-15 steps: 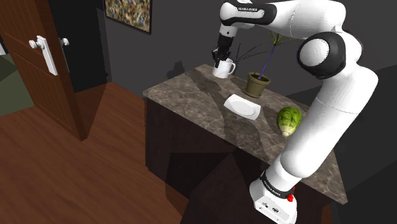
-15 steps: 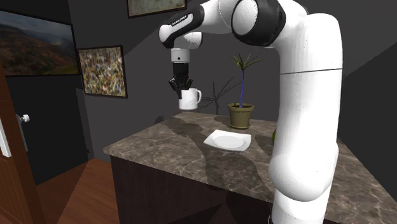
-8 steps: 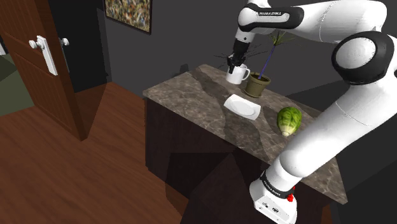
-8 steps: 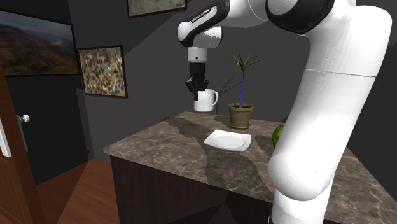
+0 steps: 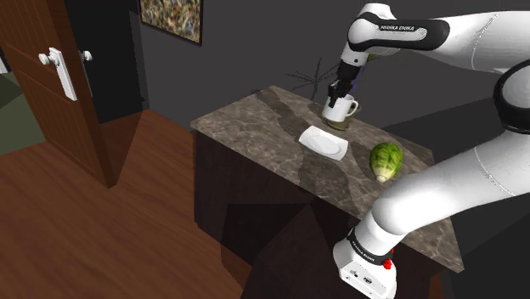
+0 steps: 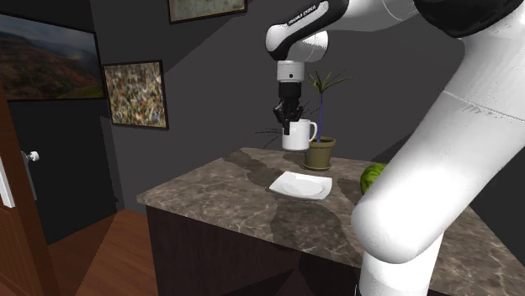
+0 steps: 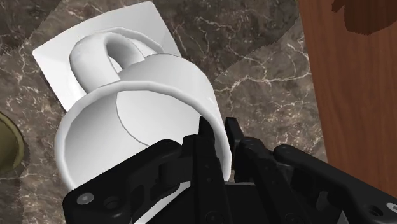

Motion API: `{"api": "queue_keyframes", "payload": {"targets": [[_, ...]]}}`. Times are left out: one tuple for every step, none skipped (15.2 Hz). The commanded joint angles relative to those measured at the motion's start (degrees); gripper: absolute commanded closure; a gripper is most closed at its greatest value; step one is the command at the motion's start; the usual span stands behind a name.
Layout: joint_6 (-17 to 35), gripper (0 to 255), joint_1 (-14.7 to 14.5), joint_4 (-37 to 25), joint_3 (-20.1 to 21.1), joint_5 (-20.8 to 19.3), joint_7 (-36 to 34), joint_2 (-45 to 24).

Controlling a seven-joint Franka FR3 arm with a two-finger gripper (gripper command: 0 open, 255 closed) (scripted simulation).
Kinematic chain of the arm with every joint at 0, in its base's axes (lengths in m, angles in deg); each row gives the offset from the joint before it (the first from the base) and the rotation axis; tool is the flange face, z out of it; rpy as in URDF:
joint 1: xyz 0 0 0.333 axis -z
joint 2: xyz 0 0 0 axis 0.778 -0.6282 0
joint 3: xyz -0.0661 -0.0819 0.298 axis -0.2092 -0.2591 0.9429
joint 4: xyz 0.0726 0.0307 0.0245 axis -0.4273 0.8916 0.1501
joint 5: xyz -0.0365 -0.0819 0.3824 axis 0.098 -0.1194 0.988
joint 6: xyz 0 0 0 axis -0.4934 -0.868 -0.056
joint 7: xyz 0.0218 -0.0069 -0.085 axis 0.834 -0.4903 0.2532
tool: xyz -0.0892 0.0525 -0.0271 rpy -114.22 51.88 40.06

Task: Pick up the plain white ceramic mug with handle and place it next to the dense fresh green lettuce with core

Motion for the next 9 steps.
{"api": "queue_keyframes", "payload": {"targets": [[-0.40,255,1.16,3.44,-0.66,-1.42,1.12,4.02],[-0.77,255,1.76,4.71,-1.05,-2.09,1.76,5.75],[-1.18,255,2.38,5.92,-1.45,-2.76,2.42,7.46],[-1.63,255,3.02,7.05,-1.87,-3.45,3.12,9.15],[-2.11,255,3.68,8.13,-2.31,-4.15,3.84,10.81],[-2.63,255,4.35,9.13,-2.77,-4.86,4.60,12.44],[-3.18,255,5.05,10.07,-3.25,-5.58,5.39,14.04],[-3.77,255,5.77,10.94,-3.74,-6.31,6.22,15.60],[-4.37,255,6.49,11.74,-4.27,-7.07,7.08,17.14]]}}
